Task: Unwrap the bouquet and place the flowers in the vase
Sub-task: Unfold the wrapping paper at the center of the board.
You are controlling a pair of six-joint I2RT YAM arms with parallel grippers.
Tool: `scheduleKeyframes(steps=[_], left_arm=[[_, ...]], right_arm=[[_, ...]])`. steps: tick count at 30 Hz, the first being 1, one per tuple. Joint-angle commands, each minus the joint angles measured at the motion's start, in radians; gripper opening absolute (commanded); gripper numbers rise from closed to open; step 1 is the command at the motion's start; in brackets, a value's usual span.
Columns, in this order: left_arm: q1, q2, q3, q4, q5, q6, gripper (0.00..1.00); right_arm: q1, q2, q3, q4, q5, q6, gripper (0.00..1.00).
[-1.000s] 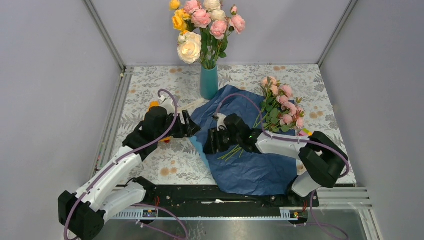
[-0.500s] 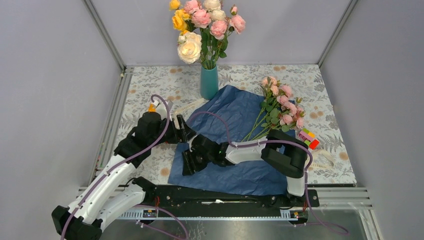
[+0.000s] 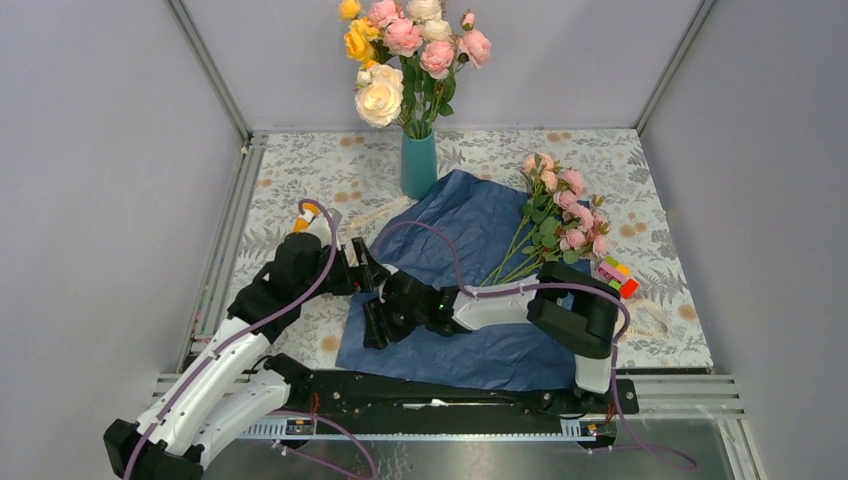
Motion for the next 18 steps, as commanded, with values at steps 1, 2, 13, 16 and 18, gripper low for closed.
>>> scheduleKeyframes(steps=[1, 2, 13, 16, 18], left_arm=[[0.001, -0.028, 0.007, 0.025, -0.011, 0.022, 0.89], [0.001, -0.033, 0.008, 0.025, -0.014, 0.027, 0.89], [0.0, -0.068, 0.023, 0.034, 0.001, 0.08, 0.91], [-0.003, -0.066, 0.029, 0.045, 0.023, 0.09, 0.91], [-0.017, -0.059, 0.032, 0.05, 0.028, 0.091, 0.91]], right_arm=[[0.007, -0.144, -0.026, -0.037, 0.082, -0.043, 0.63], [0.007, -0.175, -0.03, -0.061, 0.097, -0.047, 0.64], [-0.026, -0.572, -0.117, -0.443, 0.358, -0.108, 0.71], [-0.108, -0.677, -0.165, -0.521, 0.36, -0.089, 0.7], [-0.194, -0.766, -0.199, -0.559, 0.349, -0.075, 0.7]])
